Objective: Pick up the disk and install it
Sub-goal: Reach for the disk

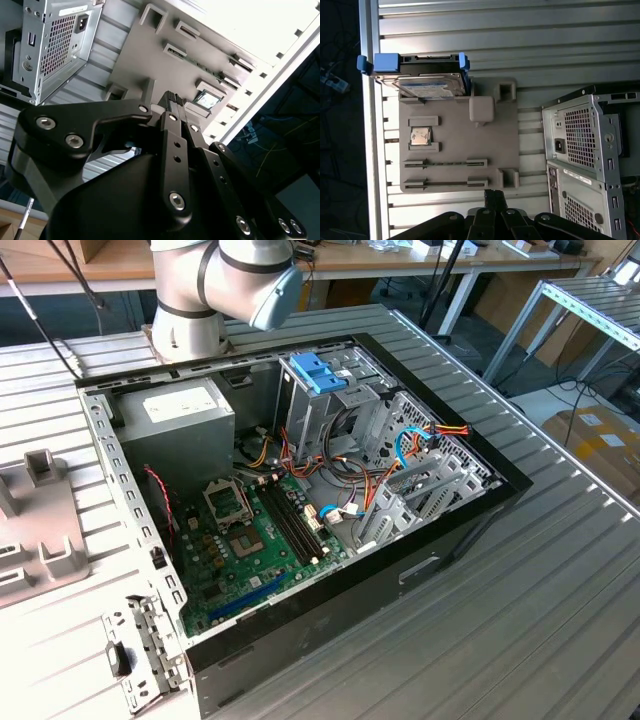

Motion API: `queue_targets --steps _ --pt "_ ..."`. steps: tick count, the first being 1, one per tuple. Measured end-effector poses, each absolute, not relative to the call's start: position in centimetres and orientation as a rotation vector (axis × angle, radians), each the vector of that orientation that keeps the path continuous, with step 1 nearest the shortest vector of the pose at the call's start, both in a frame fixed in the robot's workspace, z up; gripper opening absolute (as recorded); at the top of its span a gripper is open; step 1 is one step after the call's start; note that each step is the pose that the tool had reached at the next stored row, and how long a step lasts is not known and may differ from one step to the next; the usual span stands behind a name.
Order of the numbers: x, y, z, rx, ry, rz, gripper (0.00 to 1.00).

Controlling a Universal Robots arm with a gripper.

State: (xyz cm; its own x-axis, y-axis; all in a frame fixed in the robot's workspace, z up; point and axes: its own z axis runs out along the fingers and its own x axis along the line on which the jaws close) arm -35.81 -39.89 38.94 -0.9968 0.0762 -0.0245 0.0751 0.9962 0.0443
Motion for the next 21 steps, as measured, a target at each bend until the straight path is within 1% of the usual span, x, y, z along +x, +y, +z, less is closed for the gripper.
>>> queue_targets --steps 21 --pt "-38.0 -39.9 38.8 0.118 3.113 0.068 0.11"
